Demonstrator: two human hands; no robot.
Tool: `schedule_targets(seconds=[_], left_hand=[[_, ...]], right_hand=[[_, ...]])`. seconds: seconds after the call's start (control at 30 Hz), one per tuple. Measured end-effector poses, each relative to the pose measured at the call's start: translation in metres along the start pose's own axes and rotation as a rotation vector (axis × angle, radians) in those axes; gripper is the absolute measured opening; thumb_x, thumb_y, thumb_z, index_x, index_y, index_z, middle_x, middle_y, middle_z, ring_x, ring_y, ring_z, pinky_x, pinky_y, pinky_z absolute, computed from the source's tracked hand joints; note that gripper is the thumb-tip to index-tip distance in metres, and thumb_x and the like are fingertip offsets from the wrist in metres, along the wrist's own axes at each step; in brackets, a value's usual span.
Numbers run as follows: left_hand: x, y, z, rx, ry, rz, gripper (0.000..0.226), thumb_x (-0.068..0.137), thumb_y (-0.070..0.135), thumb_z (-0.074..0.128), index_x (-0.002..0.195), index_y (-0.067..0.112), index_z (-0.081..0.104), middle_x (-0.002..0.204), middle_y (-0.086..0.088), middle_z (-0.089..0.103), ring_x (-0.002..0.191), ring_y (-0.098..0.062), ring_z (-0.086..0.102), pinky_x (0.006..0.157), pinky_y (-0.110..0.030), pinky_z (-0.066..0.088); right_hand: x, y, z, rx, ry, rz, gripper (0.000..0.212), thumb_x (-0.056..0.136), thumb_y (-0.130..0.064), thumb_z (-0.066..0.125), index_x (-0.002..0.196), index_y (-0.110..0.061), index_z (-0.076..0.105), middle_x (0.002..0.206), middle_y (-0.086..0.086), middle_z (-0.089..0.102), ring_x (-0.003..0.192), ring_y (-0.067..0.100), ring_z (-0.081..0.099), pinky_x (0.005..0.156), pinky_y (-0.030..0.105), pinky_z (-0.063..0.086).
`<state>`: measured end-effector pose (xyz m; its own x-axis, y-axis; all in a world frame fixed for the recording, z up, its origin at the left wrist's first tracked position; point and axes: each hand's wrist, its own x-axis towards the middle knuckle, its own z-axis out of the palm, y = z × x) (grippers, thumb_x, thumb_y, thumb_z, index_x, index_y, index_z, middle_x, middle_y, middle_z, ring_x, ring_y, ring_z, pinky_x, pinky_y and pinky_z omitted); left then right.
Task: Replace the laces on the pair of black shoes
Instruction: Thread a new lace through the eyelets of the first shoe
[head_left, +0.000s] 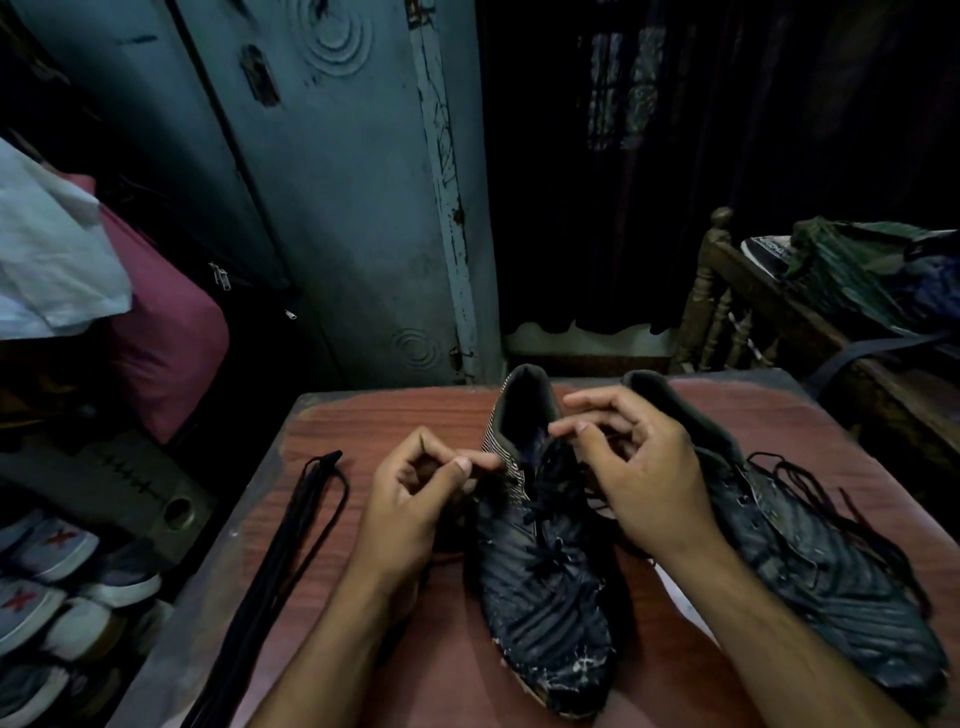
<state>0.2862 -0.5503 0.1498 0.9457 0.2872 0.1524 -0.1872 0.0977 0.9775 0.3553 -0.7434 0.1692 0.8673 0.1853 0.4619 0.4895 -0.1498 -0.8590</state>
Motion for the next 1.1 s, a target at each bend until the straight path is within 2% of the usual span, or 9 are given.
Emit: schedule_targets(seconds=[0.27,0.37,0.43,0.53,0.63,0.77,0.83,0.93,1.1], left_hand=[[0.002,0.0,0.004,0.004,0.021,-0.09,0.013,0.102,0.005,0.054,0.095,0.013,0.062,0.062,-0.002,0.056,0.057,-0.019,0.046,0.046,-0.021,0.037],[-0.001,0.0,0.007,0.062,-0.065,-0.077,0.019,0.104,0.013,0.053,0.11,0.016,0.071,0.077,-0.01,0.061,0.069,-0.026,0.048,0.06,-0.028,0.035],[-0.003,0.005,0.007,0.038,-0.094,-0.052,0.022,0.106,0.008,0.048,0.114,0.008,0.068,0.068,0.0,0.063,0.057,-0.016,0.055,0.055,-0.021,0.041],[-0.004,0.01,0.004,-0.078,-0.136,-0.047,0.018,0.105,0.009,0.052,0.117,0.002,0.062,0.055,0.011,0.051,0.049,-0.003,0.045,0.057,-0.022,0.042],[-0.007,0.011,-0.001,-0.135,-0.222,-0.05,0.017,0.094,0.023,0.062,0.108,0.016,0.07,0.058,0.002,0.04,0.056,-0.011,0.036,0.058,-0.03,0.031],[-0.005,0.01,-0.004,-0.114,-0.245,-0.036,0.024,0.089,0.037,0.069,0.103,0.018,0.07,0.069,-0.006,0.053,0.066,-0.017,0.048,0.061,-0.026,0.041],[-0.001,0.004,-0.005,-0.091,-0.21,-0.055,0.013,0.096,0.025,0.062,0.102,0.018,0.071,0.078,-0.009,0.06,0.073,-0.025,0.055,0.065,-0.029,0.047],[-0.002,0.0,-0.007,0.115,-0.314,0.052,0.023,0.086,0.015,0.072,0.108,0.013,0.072,0.097,-0.009,0.071,0.09,-0.026,0.066,0.077,-0.033,0.053],[0.002,-0.002,-0.014,0.52,-0.34,0.271,0.03,0.071,0.017,0.067,0.099,0.021,0.078,0.097,-0.006,0.073,0.093,-0.02,0.071,0.08,-0.033,0.056]], right_hand=[[-0.002,0.004,0.002,-0.11,-0.026,-0.013,0.023,0.099,-0.009,0.059,0.103,-0.029,0.071,0.093,-0.016,0.075,0.086,0.004,0.07,0.078,0.035,0.058],[-0.003,0.004,0.0,-0.212,0.006,-0.138,0.019,0.095,-0.009,0.065,0.1,-0.027,0.071,0.089,-0.013,0.069,0.086,0.007,0.067,0.076,0.029,0.055],[-0.004,0.001,-0.001,-0.306,-0.013,-0.265,0.016,0.089,-0.012,0.073,0.099,-0.024,0.072,0.083,-0.014,0.062,0.078,0.003,0.06,0.072,0.018,0.048],[-0.011,-0.002,0.009,-0.406,-0.21,-0.373,0.021,0.086,-0.027,0.074,0.107,-0.025,0.071,0.075,-0.013,0.054,0.073,0.003,0.054,0.068,0.023,0.049],[-0.019,-0.002,0.018,-0.506,-0.311,-0.408,0.019,0.089,-0.038,0.063,0.104,-0.028,0.07,0.079,-0.012,0.053,0.073,0.005,0.054,0.061,0.032,0.053],[-0.021,-0.006,0.019,-0.482,-0.297,-0.425,0.014,0.091,-0.036,0.058,0.092,-0.027,0.067,0.081,-0.011,0.054,0.07,0.008,0.057,0.058,0.036,0.052],[-0.023,-0.011,0.021,-0.434,-0.273,-0.436,0.012,0.091,-0.033,0.06,0.093,-0.027,0.07,0.079,-0.012,0.056,0.068,0.006,0.055,0.056,0.032,0.051],[-0.032,-0.02,0.028,-0.386,-0.22,-0.475,0.011,0.089,-0.028,0.066,0.097,-0.026,0.073,0.077,-0.012,0.06,0.067,0.004,0.055,0.057,0.02,0.046],[-0.045,-0.026,0.041,-0.388,-0.245,-0.565,0.012,0.09,-0.027,0.066,0.097,-0.026,0.076,0.08,-0.009,0.067,0.07,0.009,0.062,0.06,0.025,0.051]])
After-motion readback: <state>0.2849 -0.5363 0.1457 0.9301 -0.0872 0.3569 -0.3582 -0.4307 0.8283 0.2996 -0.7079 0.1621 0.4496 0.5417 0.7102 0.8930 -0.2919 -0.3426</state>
